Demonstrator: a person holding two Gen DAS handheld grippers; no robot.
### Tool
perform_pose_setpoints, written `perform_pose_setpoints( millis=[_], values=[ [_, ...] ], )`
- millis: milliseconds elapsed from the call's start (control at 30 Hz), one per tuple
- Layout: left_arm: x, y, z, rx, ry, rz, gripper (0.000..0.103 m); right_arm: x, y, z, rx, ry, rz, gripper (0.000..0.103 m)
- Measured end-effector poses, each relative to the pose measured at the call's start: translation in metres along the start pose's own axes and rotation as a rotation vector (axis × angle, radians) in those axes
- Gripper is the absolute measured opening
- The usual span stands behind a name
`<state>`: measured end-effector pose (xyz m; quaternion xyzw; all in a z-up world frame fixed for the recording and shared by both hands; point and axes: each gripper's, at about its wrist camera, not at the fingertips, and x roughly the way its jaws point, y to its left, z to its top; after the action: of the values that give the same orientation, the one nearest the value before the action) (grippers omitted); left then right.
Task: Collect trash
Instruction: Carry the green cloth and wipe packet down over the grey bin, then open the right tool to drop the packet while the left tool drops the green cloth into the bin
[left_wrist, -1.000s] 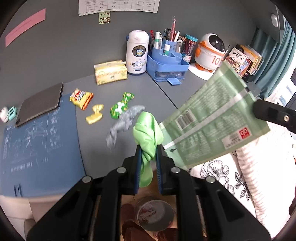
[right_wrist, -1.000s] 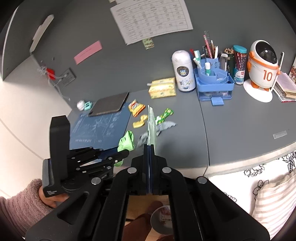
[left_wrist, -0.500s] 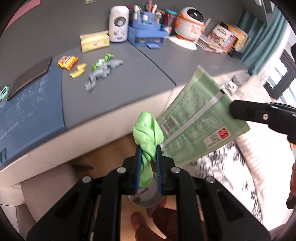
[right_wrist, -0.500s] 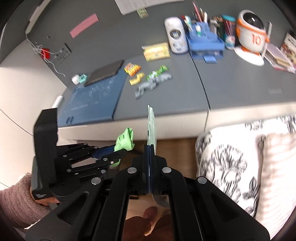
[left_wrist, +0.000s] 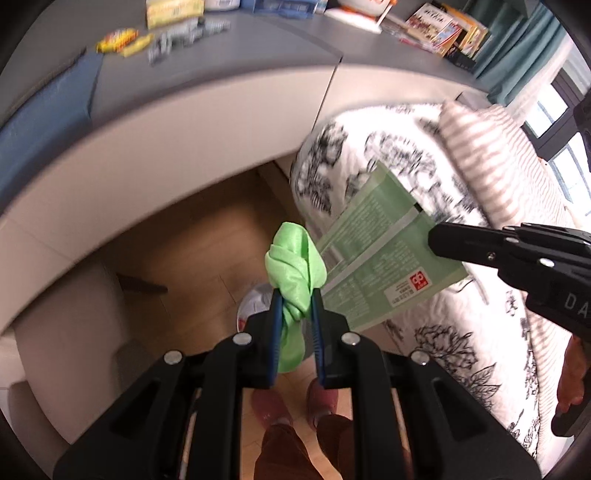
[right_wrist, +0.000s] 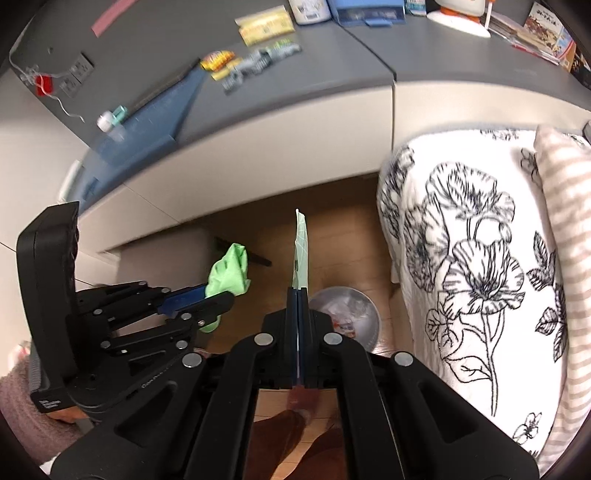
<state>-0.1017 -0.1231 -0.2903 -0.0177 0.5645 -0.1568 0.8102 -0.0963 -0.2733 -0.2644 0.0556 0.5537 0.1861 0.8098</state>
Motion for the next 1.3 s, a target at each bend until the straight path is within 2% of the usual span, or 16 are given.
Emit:
perform_pose_setpoints(
  millis=[367, 533, 733, 833, 867, 967, 1300],
  values=[
    [0.114, 0.021, -0.059, -0.071, 0.113, 0.021, 0.015, 0.120, -0.028, -0.052, -0.036, 0.088, -0.039, 0.000],
    [0.151, 0.030, -0.074, -0.091, 0.136, 0.022, 0.015, 0.171, -0.038, -0.065, -0.047, 0.127, -0.047, 0.000],
    [0.180, 0.035, -0.086, -0.088, 0.154, 0.025, 0.015, 0.207, -0.046, -0.072, -0.031, 0.168, -0.056, 0.003],
    [0.184, 0.031, -0.091, -0.082, 0.160, 0.021, 0.015, 0.212, -0.049, -0.077, -0.021, 0.186, -0.060, 0.005],
    [0.184, 0.030, -0.092, -0.081, 0.162, 0.019, 0.015, 0.213, -0.050, -0.078, -0.019, 0.189, -0.061, 0.009],
    [0.183, 0.028, -0.092, -0.077, 0.166, 0.012, 0.015, 0.210, -0.050, -0.081, -0.017, 0.186, -0.079, 0.037],
    [0.192, 0.017, -0.085, -0.051, 0.164, -0.019, 0.016, 0.195, -0.056, -0.080, 0.004, 0.165, -0.110, 0.038]
  ],
)
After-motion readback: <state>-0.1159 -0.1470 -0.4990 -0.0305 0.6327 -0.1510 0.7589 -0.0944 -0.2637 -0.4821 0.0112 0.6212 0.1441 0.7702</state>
